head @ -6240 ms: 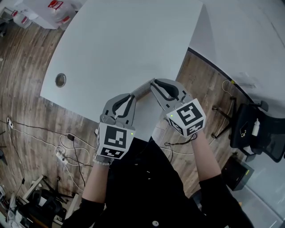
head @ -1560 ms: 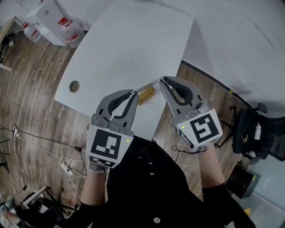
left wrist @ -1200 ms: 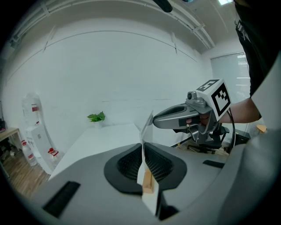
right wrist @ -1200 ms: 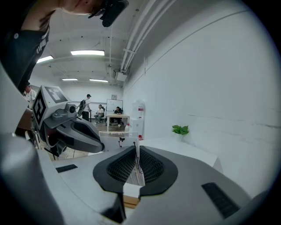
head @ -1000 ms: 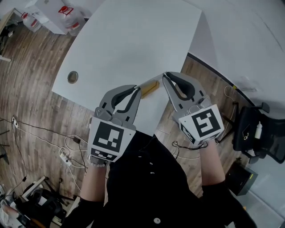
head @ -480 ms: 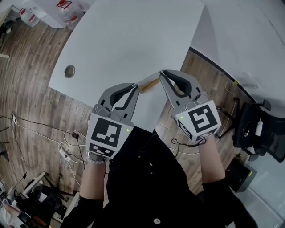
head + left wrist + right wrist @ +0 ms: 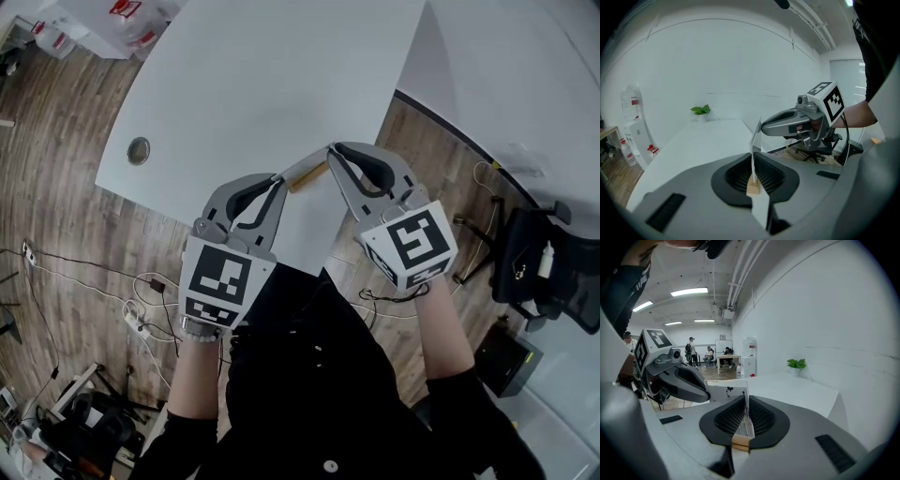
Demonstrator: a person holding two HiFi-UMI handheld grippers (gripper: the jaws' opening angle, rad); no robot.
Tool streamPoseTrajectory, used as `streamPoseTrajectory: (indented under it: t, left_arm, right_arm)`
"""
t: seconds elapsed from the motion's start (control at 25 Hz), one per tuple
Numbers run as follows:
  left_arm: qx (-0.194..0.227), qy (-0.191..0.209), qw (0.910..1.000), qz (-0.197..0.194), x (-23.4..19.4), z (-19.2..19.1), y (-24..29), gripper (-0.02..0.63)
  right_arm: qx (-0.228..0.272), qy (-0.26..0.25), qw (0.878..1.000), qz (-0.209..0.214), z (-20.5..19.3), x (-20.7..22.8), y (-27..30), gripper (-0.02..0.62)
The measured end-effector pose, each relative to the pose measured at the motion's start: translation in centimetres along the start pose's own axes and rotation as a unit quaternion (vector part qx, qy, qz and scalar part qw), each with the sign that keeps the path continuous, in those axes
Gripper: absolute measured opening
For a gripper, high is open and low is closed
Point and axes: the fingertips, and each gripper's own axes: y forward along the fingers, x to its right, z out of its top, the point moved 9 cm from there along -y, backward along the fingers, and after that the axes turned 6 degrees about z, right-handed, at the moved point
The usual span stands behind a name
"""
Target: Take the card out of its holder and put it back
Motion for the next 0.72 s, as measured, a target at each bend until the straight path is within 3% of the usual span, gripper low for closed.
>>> streamPoseTrajectory:
  t: [0.72]
  left_arm:
    - [-0.020, 0.002, 0.9998, 0.000, 0.2, -0.6, 1.1, 0.028]
  right_arm:
    - [-0.013, 0.014, 1.000, 0.008, -1.4, 0.8, 0.7, 0.060]
